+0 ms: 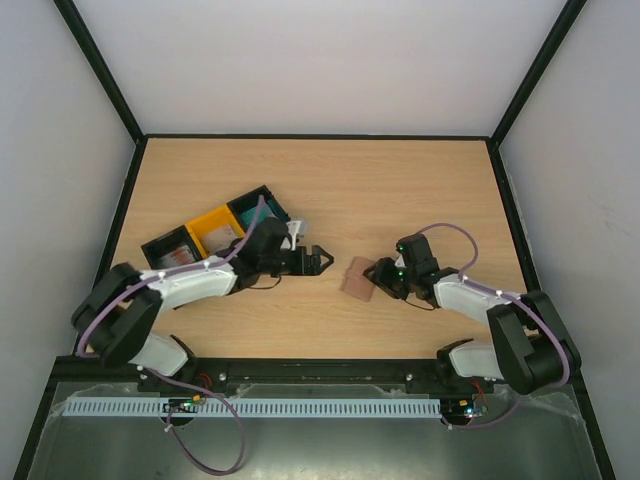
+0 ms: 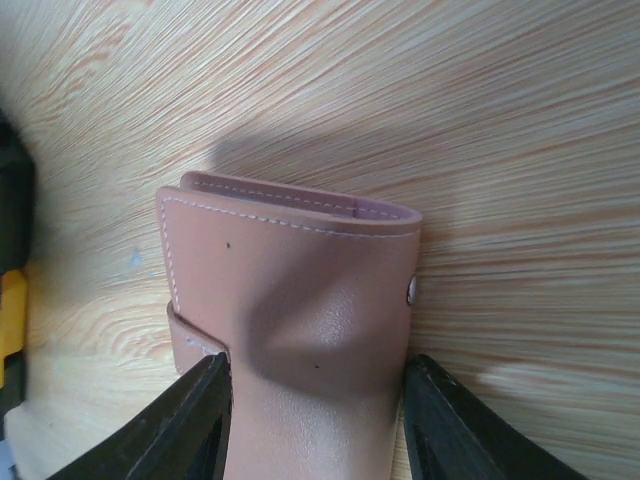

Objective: Put the credit cards into the card holder
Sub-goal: Turn over the card holder at the center of the board, then open the card holder at the center of the board.

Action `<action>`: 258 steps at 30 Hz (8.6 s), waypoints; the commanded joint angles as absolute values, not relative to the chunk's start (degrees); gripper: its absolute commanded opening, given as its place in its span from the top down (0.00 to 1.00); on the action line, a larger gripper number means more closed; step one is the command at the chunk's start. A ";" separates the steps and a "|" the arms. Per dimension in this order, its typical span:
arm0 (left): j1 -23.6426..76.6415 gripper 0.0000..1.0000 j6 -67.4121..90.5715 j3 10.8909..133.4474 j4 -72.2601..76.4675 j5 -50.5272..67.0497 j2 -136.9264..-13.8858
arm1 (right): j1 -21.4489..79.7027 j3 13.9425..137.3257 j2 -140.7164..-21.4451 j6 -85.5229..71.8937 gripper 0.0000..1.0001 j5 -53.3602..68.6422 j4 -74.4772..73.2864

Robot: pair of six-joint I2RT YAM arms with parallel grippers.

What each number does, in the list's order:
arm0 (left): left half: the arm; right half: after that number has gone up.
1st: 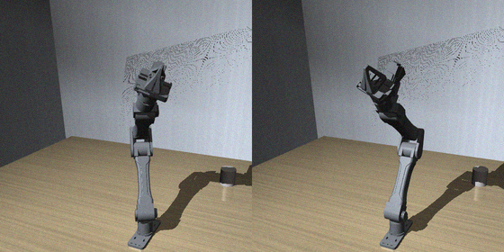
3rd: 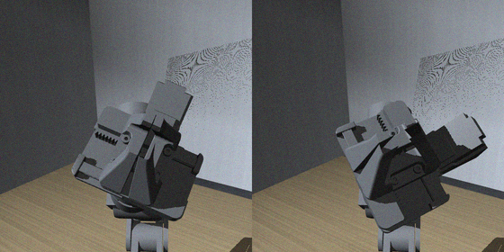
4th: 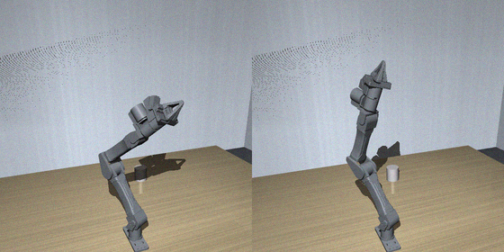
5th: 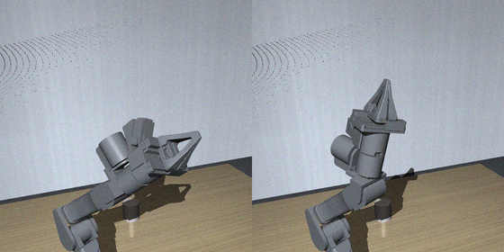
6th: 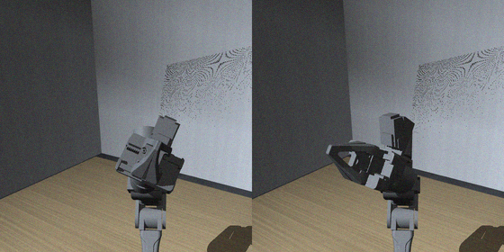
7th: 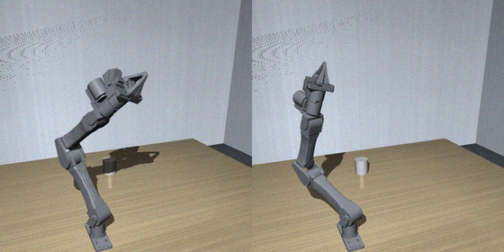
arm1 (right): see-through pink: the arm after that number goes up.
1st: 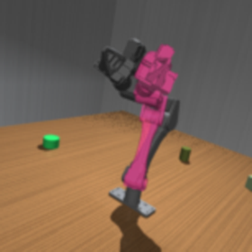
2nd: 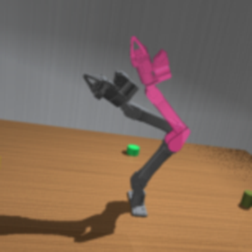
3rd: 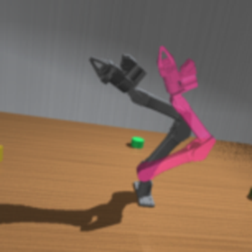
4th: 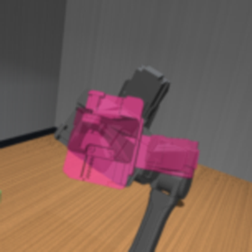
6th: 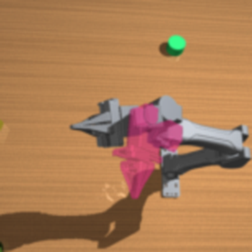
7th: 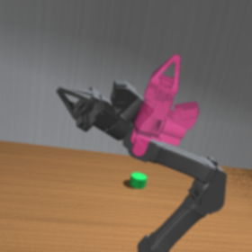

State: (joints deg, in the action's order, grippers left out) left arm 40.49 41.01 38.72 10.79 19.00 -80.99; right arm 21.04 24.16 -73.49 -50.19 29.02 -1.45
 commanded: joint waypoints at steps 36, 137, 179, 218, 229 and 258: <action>45.25 0.86 37.55 50.95 3.22 12.14 -108.82 | 24.79 16.43 -80.33 -55.70 0.49 36.86 22.92; 43.07 0.29 52.88 36.58 17.11 18.45 -89.35 | 40.14 35.18 -84.22 -48.36 0.74 17.97 -6.47; 42.98 0.97 52.65 36.75 19.53 20.79 -91.62 | 46.67 43.56 -87.66 -45.65 0.56 3.59 -15.08; 42.54 0.97 48.47 39.33 11.18 17.29 -86.75 | 47.90 47.31 -84.58 -46.30 0.57 -8.05 -23.05; 42.54 0.97 48.09 39.55 10.92 17.66 -87.55 | 47.90 46.06 -88.35 -46.39 0.56 -0.11 -16.80; 42.21 0.40 46.95 38.77 6.87 11.07 -85.94 | 47.87 45.97 -84.23 -44.84 0.98 -2.27 -17.28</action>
State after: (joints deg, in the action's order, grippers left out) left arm 42.70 47.90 37.69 8.99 13.13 -87.90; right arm 47.81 45.34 -88.71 -45.74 -1.48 -14.11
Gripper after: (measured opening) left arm 0.551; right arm 0.023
